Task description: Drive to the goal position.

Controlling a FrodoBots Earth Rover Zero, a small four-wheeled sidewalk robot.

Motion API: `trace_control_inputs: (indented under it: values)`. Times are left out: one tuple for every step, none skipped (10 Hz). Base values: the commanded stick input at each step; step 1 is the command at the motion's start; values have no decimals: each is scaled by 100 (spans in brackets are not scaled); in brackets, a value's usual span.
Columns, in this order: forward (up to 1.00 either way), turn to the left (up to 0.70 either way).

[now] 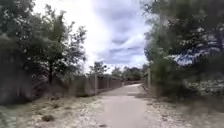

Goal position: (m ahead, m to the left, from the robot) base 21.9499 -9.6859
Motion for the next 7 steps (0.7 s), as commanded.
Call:
trace_control_inputs:
  values:
    - [85, 0]
    - [85, 0]
    - [85, 0]
    - [85, 0]
    - [85, 0]
    - [85, 0]
    - [85, 0]
